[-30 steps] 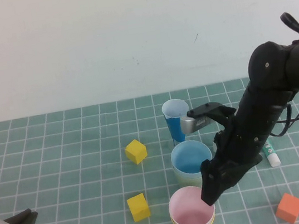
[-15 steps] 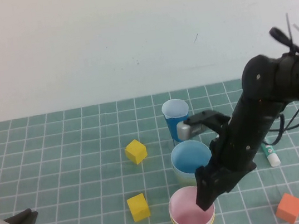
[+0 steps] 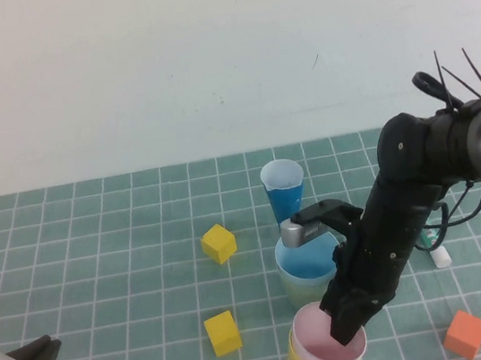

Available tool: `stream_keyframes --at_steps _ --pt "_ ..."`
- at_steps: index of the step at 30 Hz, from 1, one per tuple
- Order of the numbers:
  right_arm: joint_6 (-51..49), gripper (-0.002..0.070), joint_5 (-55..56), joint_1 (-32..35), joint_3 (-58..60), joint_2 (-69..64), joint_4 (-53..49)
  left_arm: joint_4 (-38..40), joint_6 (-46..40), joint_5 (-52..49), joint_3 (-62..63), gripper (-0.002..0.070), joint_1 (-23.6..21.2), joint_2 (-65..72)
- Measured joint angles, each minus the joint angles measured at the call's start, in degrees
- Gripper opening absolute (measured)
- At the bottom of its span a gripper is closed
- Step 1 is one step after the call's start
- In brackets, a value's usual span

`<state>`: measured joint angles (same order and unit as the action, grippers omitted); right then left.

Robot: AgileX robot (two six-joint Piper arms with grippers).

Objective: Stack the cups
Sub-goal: Pick up the yellow cup, then place the yellow cup on the blue cup

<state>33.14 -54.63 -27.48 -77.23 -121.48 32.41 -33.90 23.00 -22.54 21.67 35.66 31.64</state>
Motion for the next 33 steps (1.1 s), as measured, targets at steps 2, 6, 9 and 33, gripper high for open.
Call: stream_keyframes --at_steps 2,6,9,33 --pt "1.88 0.0056 -0.87 0.00 0.00 0.00 1.15 0.00 0.00 0.00 0.00 -0.0001 0.00 0.00" --pt "5.24 0.0032 -3.96 0.00 0.00 -0.04 5.55 0.00 0.00 0.04 0.00 -0.0001 0.00 0.00" --pt "7.76 0.0031 -6.32 0.00 0.00 0.57 8.84 0.00 0.33 0.04 0.00 -0.0001 0.00 0.00" --pt "1.14 0.0031 -15.39 -0.04 -26.38 7.10 -24.11 5.45 7.57 15.92 -1.04 -0.0001 0.00 5.09"
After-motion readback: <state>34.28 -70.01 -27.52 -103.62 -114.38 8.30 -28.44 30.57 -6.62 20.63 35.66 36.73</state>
